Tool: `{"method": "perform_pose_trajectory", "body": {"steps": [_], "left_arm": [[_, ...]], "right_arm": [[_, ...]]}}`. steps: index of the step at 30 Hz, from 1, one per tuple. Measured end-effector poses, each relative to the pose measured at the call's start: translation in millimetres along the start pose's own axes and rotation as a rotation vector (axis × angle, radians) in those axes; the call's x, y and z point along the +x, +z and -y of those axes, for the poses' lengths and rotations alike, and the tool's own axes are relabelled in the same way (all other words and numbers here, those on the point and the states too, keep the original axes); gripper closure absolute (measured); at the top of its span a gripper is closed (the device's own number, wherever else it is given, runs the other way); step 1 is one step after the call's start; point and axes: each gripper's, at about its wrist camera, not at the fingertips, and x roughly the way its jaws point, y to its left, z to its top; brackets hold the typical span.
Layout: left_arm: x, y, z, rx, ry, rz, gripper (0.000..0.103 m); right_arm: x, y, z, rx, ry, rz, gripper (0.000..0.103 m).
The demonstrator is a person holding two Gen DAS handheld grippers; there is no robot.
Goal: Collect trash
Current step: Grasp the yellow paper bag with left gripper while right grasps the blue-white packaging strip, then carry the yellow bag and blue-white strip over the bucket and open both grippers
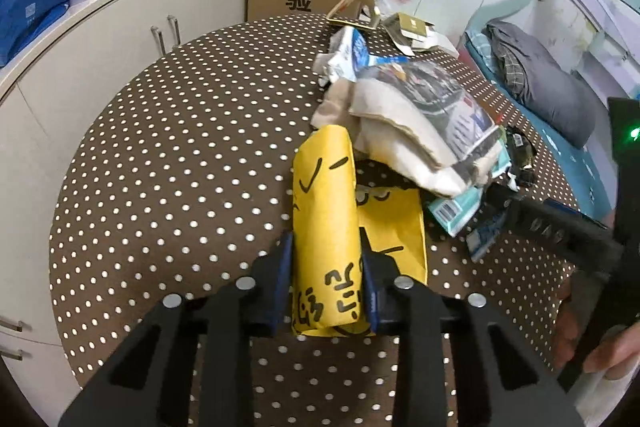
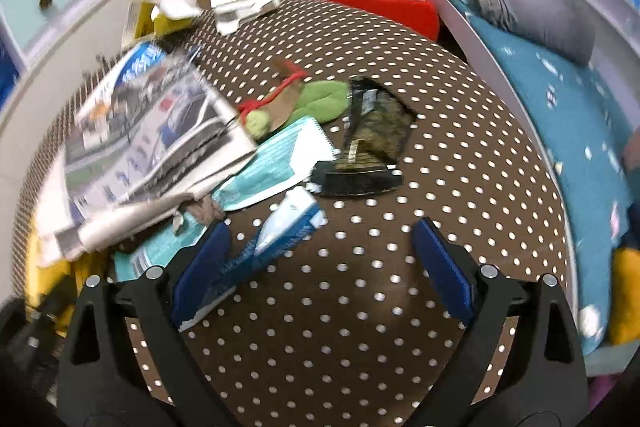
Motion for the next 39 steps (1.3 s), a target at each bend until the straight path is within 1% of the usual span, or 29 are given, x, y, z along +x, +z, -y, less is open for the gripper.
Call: {"method": "perform_pose_trajectory", "body": {"steps": [1, 2, 3, 5, 7, 9, 11, 12, 21, 25, 30, 34, 39], "left_arm": [[-0.3, 0.1, -0.8, 0.000, 0.004, 0.001, 0.076], [-1.0, -0.3, -1.7, -0.001, 0.003, 0.000, 0.077], [-2.6, -1.2, -2.6, -0.003, 0.001, 0.003, 0.077], [-6.3, -3.6, -3.3, -0.006, -0.002, 0.007, 0.078], [-11.7, -7.8, -3.1, -0.005, -0.006, 0.013, 0.078], [-17.2, -12.6, -2.7, 0.001, -0.009, 0.021, 0.078], [-24.5, -18.3, -0.9, 0.004, -0.014, 0.028, 0.078], [-27.6, -21.0, -0.6, 0.006, -0.017, 0.031, 0.078], [-56.2, -41.6, 22.9, 0.049, -0.017, 0.063, 0.078], [-63.3, -47.4, 38.7, 0.070, -0.024, 0.062, 0.078], [-69.7, -53.4, 64.0, 0.108, -0.047, 0.070, 0.078], [-73.2, -58.0, 92.6, 0.155, -0.072, 0.072, 0.078], [-74.1, -63.8, 130.3, 0.221, -0.112, 0.071, 0.078]], "right_arm": [[-1.2, -1.5, -3.1, -0.021, 0.009, 0.022, 0.026], [-4.1, -3.3, -5.9, -0.047, 0.021, 0.033, 0.044], [-7.1, -3.9, -7.1, -0.062, 0.031, 0.034, 0.072], [-12.2, -6.6, -6.0, -0.073, 0.042, 0.022, 0.079], [-16.6, -12.0, -1.2, -0.084, 0.067, 0.020, 0.083], [-22.3, -18.3, 5.7, -0.078, 0.073, 0.015, 0.088], [-28.5, -24.9, 13.7, -0.059, 0.097, 0.004, 0.091], [-32.5, -28.9, 18.5, -0.049, 0.106, 0.001, 0.091], [-74.0, -56.2, 48.1, -0.012, 0.081, 0.050, 0.091], [-90.6, -67.7, 65.5, 0.017, 0.077, 0.070, 0.091], [-104.7, -82.4, 90.3, 0.056, 0.065, 0.082, 0.091], [-112.7, -93.8, 113.1, 0.100, 0.057, 0.084, 0.091], [-123.4, -107.9, 146.7, 0.154, 0.025, 0.097, 0.091]]}}
